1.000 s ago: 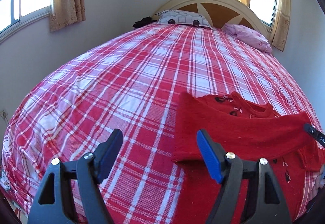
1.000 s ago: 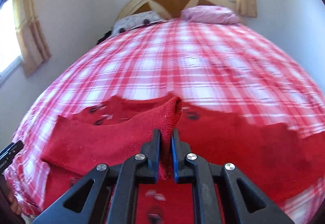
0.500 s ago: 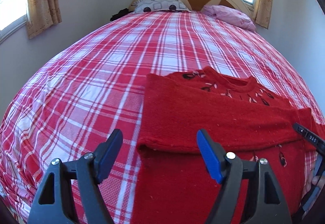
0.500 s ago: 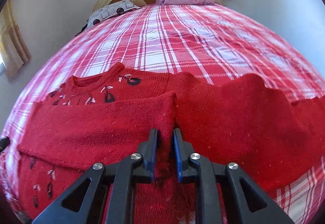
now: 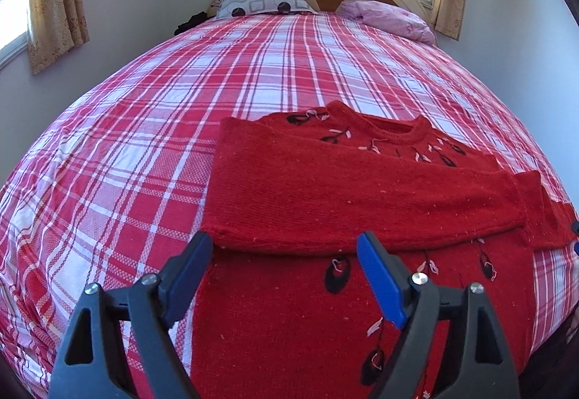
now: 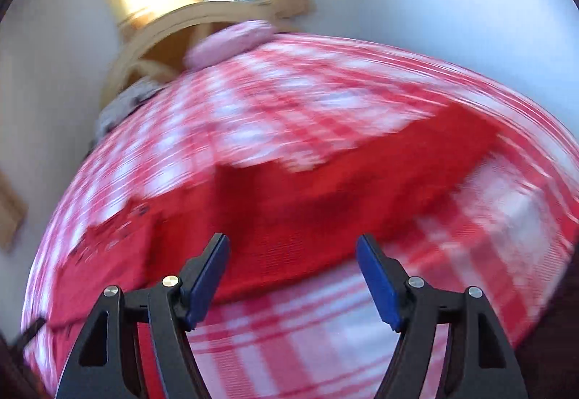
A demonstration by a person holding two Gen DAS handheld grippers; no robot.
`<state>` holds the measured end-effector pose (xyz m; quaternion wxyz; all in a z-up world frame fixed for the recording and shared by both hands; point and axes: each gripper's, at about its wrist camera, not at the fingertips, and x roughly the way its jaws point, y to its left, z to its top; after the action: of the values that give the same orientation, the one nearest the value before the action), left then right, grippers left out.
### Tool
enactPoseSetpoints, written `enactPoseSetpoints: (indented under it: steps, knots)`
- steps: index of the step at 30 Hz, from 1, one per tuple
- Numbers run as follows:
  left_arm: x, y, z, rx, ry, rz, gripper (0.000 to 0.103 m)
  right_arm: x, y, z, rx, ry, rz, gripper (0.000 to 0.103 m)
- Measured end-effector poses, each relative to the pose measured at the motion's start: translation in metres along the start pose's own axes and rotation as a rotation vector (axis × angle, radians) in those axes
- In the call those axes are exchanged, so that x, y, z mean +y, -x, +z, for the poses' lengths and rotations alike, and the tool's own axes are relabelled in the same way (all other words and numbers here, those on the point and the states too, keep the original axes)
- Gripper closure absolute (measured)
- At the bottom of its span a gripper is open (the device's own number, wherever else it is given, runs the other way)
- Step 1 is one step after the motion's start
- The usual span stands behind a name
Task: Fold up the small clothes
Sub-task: 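Grasp the cuff of the other sleeve with the right tool and lift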
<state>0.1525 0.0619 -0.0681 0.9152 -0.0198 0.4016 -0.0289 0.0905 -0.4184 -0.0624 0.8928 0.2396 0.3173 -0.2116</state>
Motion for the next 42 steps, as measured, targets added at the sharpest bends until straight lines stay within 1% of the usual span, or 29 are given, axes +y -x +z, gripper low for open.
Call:
enactPoseSetpoints:
  steps: [2, 4, 6, 8, 10, 13, 16, 18, 20, 23, 27, 28, 30, 31, 32, 33, 34, 35, 36, 38, 42]
  knots:
    - [-0.002, 0.002, -0.002, -0.007, -0.010, 0.009, 0.016, -0.035, 0.001, 0.010, -0.012, -0.098, -0.027, 0.030]
    - [-0.004, 0.003, -0.003, -0.010, -0.018, 0.015, 0.014, -0.056, 0.002, 0.016, -0.034, -0.135, -0.076, 0.030]
    - [-0.006, 0.002, -0.005, -0.003, -0.020, 0.011, 0.014, -0.076, 0.002, 0.024, -0.054, -0.172, -0.120, 0.030]
    - [-0.009, 0.001, -0.006, 0.006, -0.022, 0.006, 0.014, -0.091, -0.001, 0.031, -0.058, -0.207, -0.130, 0.030]
    - [-0.013, 0.001, -0.007, 0.011, -0.030, 0.006, 0.014, -0.105, -0.007, 0.041, -0.063, -0.242, -0.158, 0.030]
    - [-0.018, 0.005, -0.007, 0.001, -0.049, 0.013, 0.014, -0.126, -0.015, 0.058, -0.070, -0.287, -0.185, 0.031]
    - [-0.021, 0.008, -0.007, -0.012, -0.060, 0.016, 0.014, -0.137, -0.027, 0.070, -0.056, -0.293, -0.201, 0.033]
    - [-0.024, 0.008, -0.007, -0.009, -0.063, 0.019, 0.014, -0.139, -0.037, 0.073, -0.042, -0.287, -0.209, 0.041]
    - [-0.027, 0.006, -0.007, -0.002, -0.066, 0.020, 0.014, -0.144, -0.042, 0.073, -0.043, -0.300, -0.237, 0.043]
    - [-0.032, 0.005, -0.009, 0.004, -0.078, 0.018, 0.014, -0.150, -0.043, 0.074, -0.066, -0.306, -0.239, 0.044]
    - [-0.042, 0.003, -0.010, 0.013, -0.101, 0.020, 0.014, -0.144, -0.050, 0.079, -0.057, -0.253, -0.248, 0.044]
    - [-0.044, 0.003, -0.010, 0.015, -0.103, 0.018, 0.014, -0.140, -0.053, 0.080, -0.050, -0.224, -0.258, 0.045]
    - [-0.048, 0.003, -0.010, 0.018, -0.108, 0.010, 0.014, -0.133, -0.060, 0.082, -0.032, -0.158, -0.305, 0.060]
    - [-0.051, 0.003, -0.011, 0.018, -0.112, 0.009, 0.014, -0.130, -0.062, 0.082, -0.029, -0.125, -0.325, 0.062]
    - [-0.053, 0.004, -0.011, 0.017, -0.116, 0.009, 0.014, -0.129, -0.063, 0.082, -0.031, -0.107, -0.333, 0.068]
    - [-0.055, 0.004, -0.011, 0.014, -0.121, 0.008, 0.014, -0.127, -0.063, 0.082, -0.032, -0.083, -0.338, 0.074]
    - [-0.056, 0.005, -0.011, 0.012, -0.127, 0.007, 0.013, -0.125, -0.063, 0.082, -0.029, -0.069, -0.329, 0.085]
    - [-0.057, 0.006, -0.012, 0.011, -0.132, 0.006, 0.013, -0.123, -0.063, 0.082, -0.023, -0.058, -0.322, 0.092]
    - [-0.057, 0.007, -0.012, 0.012, -0.136, 0.005, 0.013, -0.121, -0.061, 0.083, -0.016, -0.049, -0.311, 0.097]
    - [-0.057, 0.008, -0.012, 0.010, -0.140, 0.005, 0.013, -0.115, -0.053, 0.085, -0.024, -0.040, -0.277, 0.097]
    - [-0.053, 0.012, -0.010, 0.000, -0.127, 0.000, 0.013, -0.095, -0.019, 0.096, -0.077, -0.032, -0.207, 0.097]
